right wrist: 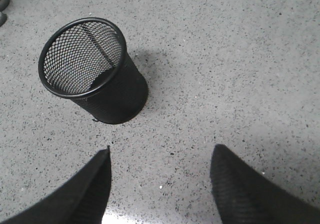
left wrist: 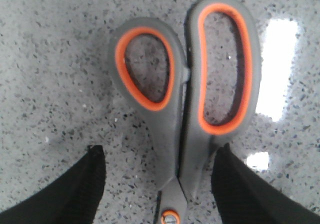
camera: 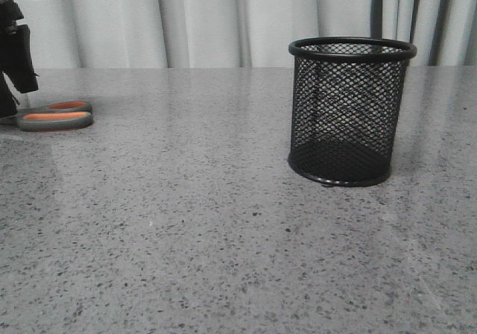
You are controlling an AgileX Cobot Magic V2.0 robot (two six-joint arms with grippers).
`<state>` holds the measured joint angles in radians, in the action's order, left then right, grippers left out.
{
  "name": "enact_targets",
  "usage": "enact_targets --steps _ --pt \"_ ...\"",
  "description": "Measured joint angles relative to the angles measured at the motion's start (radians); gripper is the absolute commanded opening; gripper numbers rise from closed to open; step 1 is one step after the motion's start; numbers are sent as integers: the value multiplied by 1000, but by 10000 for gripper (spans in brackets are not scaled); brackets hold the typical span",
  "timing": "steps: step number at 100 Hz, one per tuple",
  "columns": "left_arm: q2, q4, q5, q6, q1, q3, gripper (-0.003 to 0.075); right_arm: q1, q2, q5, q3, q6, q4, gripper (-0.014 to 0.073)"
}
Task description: Put scissors into bucket
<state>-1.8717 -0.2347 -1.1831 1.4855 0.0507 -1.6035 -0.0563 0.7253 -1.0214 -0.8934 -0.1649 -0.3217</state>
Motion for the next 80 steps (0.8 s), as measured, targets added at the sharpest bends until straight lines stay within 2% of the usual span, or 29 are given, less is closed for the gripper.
enact_targets --steps 47,80 --pt "-20 75 -35 0 4 -5 419 0 0 -2 0 0 2 393" --pt "-38 65 -37 0 4 -11 419 0 0 -2 0 0 2 393"
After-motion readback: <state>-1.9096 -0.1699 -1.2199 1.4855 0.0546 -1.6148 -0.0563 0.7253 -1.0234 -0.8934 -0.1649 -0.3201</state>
